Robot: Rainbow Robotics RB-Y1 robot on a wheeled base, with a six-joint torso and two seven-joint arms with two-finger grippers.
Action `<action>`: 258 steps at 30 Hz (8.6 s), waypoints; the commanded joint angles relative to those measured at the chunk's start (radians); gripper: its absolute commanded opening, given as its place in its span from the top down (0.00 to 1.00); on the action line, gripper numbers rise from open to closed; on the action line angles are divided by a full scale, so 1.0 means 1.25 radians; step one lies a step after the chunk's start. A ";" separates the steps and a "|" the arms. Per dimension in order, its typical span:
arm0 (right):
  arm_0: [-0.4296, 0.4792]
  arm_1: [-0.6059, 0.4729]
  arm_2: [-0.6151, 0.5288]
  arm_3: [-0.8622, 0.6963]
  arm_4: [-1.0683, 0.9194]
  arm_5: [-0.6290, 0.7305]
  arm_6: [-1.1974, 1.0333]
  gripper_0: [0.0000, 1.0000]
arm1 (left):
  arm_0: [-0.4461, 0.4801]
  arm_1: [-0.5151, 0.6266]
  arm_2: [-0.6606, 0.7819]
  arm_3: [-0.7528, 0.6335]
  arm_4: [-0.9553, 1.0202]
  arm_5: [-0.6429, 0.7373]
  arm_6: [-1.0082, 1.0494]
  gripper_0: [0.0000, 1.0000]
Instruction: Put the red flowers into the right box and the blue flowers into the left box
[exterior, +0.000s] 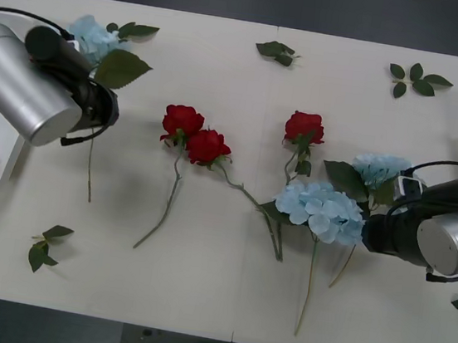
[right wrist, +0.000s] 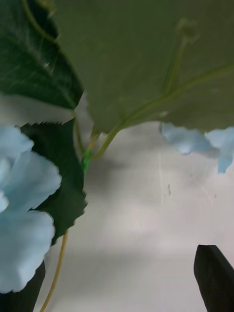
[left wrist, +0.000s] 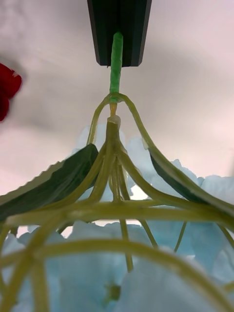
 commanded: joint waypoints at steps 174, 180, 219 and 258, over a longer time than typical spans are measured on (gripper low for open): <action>-0.294 0.159 -0.246 -0.141 -0.983 -0.116 0.535 0.00 | 0.049 -0.139 -0.052 -0.470 0.064 -0.401 -0.035 1.00; -0.294 0.159 -0.246 -0.141 -0.983 -0.116 0.535 0.00 | 0.076 -0.052 -0.005 -0.472 0.076 -0.401 -0.021 1.00; -0.089 -0.047 -0.357 -0.313 -0.624 0.246 -0.077 0.00 | 0.536 0.266 0.611 -0.052 0.234 -0.253 -0.657 1.00; 0.053 -0.138 0.066 -0.296 -0.082 0.085 -0.193 0.00 | 0.490 0.264 0.584 0.127 0.394 -0.414 -0.804 0.12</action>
